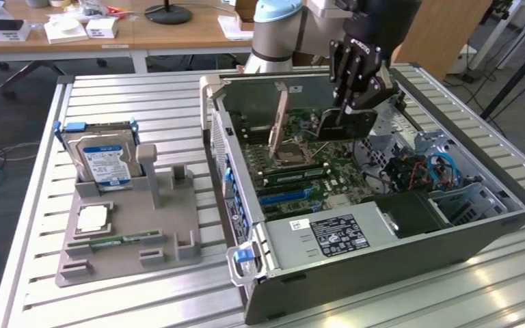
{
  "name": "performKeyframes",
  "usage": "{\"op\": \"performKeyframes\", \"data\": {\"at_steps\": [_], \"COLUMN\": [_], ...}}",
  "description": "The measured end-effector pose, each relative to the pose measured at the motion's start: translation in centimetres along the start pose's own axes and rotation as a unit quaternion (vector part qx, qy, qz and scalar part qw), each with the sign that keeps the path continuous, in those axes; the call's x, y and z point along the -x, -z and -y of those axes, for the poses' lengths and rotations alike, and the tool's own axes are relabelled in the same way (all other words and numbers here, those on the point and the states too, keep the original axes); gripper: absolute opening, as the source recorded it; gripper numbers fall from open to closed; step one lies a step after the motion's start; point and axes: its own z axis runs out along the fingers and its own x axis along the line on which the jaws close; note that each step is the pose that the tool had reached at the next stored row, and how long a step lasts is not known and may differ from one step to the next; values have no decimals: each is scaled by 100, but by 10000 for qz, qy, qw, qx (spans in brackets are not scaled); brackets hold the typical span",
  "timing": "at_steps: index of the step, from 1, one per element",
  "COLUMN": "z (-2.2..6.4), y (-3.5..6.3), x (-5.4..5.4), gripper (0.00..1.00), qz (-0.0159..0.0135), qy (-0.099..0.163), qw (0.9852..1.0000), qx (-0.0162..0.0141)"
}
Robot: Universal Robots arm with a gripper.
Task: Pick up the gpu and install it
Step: 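Insert the gpu into the slot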
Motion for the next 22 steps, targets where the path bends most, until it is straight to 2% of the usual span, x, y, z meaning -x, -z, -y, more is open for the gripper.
{"op": "performKeyframes", "data": {"at_steps": [4, 5, 8, 9, 12, 13, 17, 22], "z": [-17, -20, -20, -26, -52, -58, -70, -75], "y": [-4, -5, -3, -3, -5, -6, -15, -25], "x": [13, 14, 14, 14, 14, 14, 14, 14], "gripper": [26, 26, 26, 26, 26, 26, 26, 26], "qz": [3, 3, 1, 3, 21, 25, 30, 29], "qy": [9, 10, 10, 8, 4, 4, -12, -111], "qw": [9999, 9999, 9999, 9998, 9995, 9995, 9994, 9993], "qx": [-146, -157, -160, -187, -307, -325, -347, -345]}}
